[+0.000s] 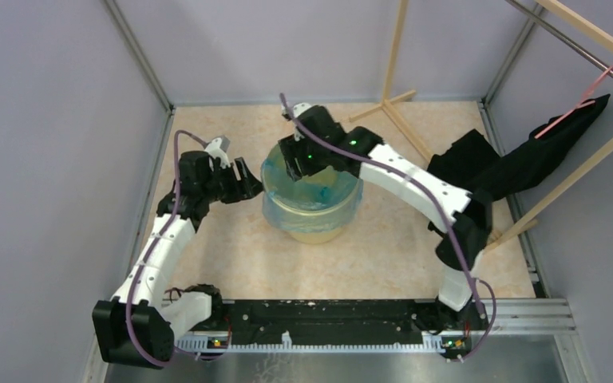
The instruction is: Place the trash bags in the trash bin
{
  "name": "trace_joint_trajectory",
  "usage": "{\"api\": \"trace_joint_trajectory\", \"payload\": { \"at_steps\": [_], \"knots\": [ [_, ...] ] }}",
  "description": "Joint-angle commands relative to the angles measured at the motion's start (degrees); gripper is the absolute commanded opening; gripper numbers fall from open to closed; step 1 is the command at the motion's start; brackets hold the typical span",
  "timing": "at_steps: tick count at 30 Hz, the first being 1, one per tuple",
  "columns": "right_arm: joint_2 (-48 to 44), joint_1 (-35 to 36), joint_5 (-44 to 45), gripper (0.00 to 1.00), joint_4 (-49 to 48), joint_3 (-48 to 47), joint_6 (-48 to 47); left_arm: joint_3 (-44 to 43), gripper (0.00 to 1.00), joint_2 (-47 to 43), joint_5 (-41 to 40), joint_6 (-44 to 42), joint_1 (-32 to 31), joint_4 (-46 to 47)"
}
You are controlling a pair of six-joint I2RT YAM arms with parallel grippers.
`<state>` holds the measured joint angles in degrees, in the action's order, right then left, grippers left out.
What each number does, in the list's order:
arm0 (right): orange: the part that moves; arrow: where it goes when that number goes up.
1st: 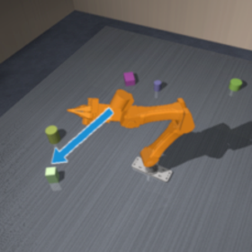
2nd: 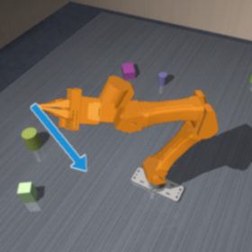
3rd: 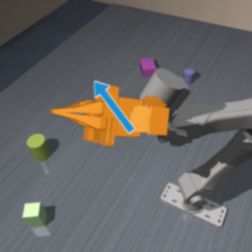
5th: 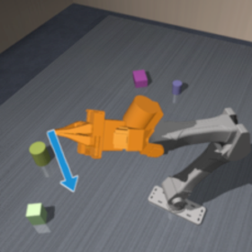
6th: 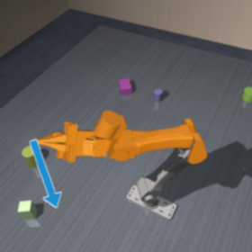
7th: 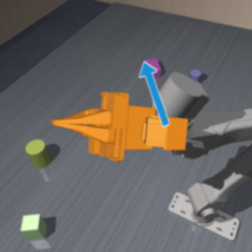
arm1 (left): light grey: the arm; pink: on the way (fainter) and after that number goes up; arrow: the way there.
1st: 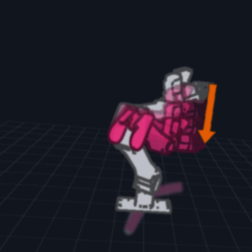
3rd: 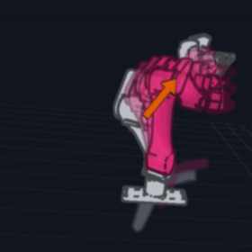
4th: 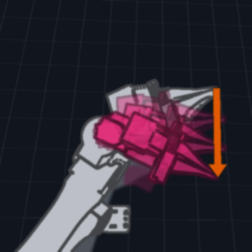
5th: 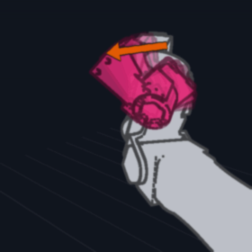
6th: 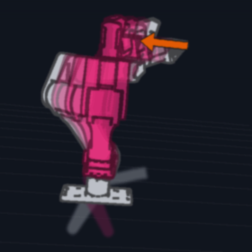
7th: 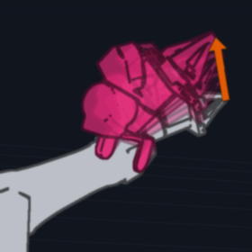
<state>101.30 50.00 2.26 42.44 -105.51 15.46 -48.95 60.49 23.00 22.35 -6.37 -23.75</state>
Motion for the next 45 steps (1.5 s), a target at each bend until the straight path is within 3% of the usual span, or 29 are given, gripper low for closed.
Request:
{"api": "trace_joint_trajectory", "payload": {
  "at_steps": [1,7,14,24,30,35,40,45],
  "knots": [
    [7.78,2.48,14.09,0.59,9.47,-7.89,-1.30,1.49,0.69,-0.39,1.66,-0.91,-1.61,1.99],
    [12.07,2.93,14.88,0.58,7.11,-4.44,0.78,2.81,0.69,1.34,2.07,-0.74,-3.98,3.76],
    [10.22,2.91,9.68,0.67,-8.80,11.38,5.12,4.27,0.69,2.38,3.49,-1.14,-4.18,5.03],
    [9.95,2.98,9.08,0.73,-25.59,21.26,8.71,4.50,0.69,2.10,3.07,-1.52,-5.05,4.60],
    [9.16,2.93,9.37,0.76,-22.51,18.93,8.68,4.30,0.69,2.63,2.69,-1.65,-5.05,4.49],
    [4.58,2.91,9.28,0.87,-15.68,14.34,9.89,4.23,0.72,2.63,1.41,-1.61,-5.05,3.91],
    [-0.37,2.91,9.60,0.96,-9.51,9.68,9.13,4.19,0.83,0.82,-2.67,-1.60,-4.97,2.97],
    [-3.78,2.93,9.53,0.98,-5.73,6.86,5.60,3.01,0.87,-1.24,-7.63,-1.08,-4.97,-0.33]
  ]
}}
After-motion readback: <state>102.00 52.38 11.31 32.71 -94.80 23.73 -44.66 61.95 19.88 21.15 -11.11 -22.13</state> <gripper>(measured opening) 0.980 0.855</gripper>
